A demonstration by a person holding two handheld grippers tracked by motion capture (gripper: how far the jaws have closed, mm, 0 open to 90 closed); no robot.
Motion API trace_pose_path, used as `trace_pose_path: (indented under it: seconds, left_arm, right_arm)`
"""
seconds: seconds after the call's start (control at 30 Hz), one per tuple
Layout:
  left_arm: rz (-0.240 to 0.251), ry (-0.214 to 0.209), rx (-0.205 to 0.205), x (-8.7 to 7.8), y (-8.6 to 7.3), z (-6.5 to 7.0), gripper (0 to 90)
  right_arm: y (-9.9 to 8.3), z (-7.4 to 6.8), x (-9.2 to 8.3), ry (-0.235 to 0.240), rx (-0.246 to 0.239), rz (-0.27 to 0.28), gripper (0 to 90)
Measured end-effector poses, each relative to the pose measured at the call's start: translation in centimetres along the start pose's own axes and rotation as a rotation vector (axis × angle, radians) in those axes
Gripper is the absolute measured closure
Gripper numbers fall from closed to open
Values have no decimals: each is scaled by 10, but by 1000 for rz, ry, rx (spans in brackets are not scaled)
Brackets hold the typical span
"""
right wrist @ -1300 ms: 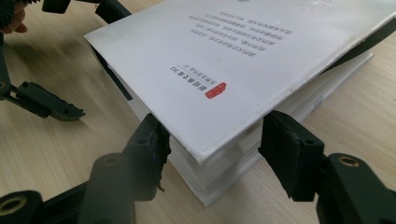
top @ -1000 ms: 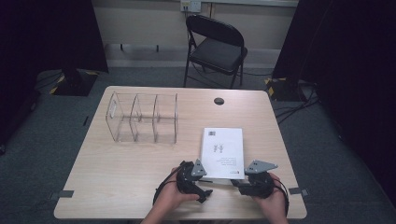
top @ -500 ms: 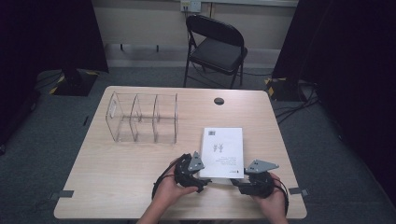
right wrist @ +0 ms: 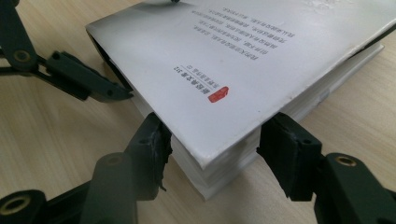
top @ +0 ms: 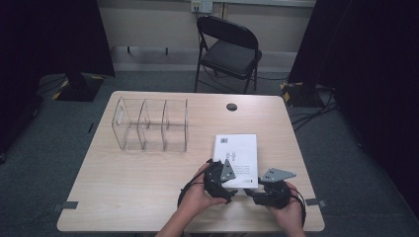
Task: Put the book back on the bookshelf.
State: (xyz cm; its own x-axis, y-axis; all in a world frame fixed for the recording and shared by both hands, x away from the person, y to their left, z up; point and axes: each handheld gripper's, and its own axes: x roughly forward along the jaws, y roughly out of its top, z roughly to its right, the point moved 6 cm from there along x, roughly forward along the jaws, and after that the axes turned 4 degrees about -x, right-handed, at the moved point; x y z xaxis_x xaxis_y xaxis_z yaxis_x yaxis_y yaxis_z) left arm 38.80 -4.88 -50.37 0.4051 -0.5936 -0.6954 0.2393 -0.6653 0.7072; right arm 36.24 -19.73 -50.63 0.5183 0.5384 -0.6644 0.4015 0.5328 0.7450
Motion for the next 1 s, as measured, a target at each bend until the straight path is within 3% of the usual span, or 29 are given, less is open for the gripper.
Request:
trace_pose_path:
  seconds: [0.3,0.33,0.47,0.63,0.83,0.93,1.0]
  left_arm:
    - [-4,39,9,8,5,1,24]
    - [21,40,6,10,6,2,21]
    - [11,83,32,11,4,2,37]
    - [30,75,36,10,4,1,93]
    - [25,61,81,7,4,2,159]
    - [22,63,92,8,4,3,163]
    - [25,61,108,7,3,3,178]
  right_arm:
    - [5,-1,-3,-5,-8,-4,445]
    - [5,-1,-3,-5,-8,-4,446]
    - [4,-1,-3,1,-3,-11,446]
    - [3,-1,-3,1,5,-14,448]
    - [2,3,-6,31,7,11,458]
    - [1,4,-7,31,-6,17,404]
    - [-7,7,-6,19,-9,-13,384]
